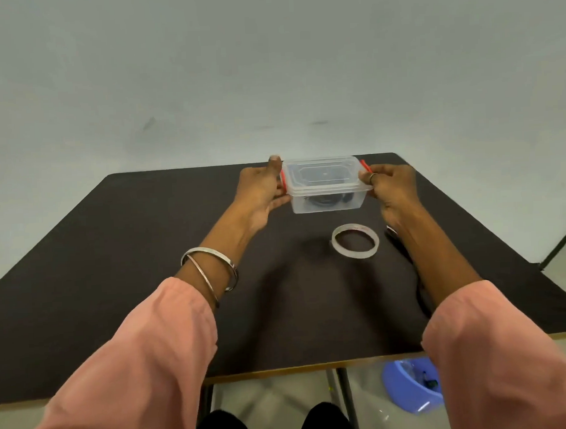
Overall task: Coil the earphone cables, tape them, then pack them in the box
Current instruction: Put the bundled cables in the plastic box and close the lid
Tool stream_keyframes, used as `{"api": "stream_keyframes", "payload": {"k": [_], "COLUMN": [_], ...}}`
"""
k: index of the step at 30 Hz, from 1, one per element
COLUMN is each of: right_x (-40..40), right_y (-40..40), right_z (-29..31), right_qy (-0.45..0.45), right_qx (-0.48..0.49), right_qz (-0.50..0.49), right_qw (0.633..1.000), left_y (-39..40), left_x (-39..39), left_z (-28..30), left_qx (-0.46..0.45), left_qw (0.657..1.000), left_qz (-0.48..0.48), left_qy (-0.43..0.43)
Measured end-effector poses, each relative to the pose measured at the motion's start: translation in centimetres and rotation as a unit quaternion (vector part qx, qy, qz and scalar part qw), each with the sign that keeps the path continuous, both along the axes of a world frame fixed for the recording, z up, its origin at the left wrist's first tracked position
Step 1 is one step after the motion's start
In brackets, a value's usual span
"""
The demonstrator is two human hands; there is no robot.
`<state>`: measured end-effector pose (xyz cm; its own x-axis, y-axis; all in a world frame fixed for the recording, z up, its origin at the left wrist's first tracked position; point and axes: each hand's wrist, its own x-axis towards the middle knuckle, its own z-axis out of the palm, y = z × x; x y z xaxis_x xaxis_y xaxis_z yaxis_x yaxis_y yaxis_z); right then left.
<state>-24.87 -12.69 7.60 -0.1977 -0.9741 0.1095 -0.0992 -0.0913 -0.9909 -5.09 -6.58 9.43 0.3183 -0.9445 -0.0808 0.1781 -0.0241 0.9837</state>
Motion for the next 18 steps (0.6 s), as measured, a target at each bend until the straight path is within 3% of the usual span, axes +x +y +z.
{"api": "stream_keyframes", "payload": {"k": [7, 13, 18], "right_x": [-8.7, -12.1, -12.9], "right_y": [-3.7, -5.5, -6.1], "right_z": [-0.8, -2.3, -3.7], "right_qy": [0.041, 0.082, 0.069], "right_qx": [0.017, 0.027, 0.031], "right_qz": [-0.031, -0.051, -0.047], "right_qw": [0.999, 0.995, 0.996], "left_y": [-4.6, -7.5, -8.1], "left_x": [-6.6, -11.0, -12.2], "left_z": [-1.6, -3.9, -4.3], "left_qx": [0.055, 0.071, 0.058], "left_qw": [0.976, 0.963, 0.970], "left_qz": [-0.129, -0.178, -0.176], "left_qy": [0.168, 0.190, 0.158]}}
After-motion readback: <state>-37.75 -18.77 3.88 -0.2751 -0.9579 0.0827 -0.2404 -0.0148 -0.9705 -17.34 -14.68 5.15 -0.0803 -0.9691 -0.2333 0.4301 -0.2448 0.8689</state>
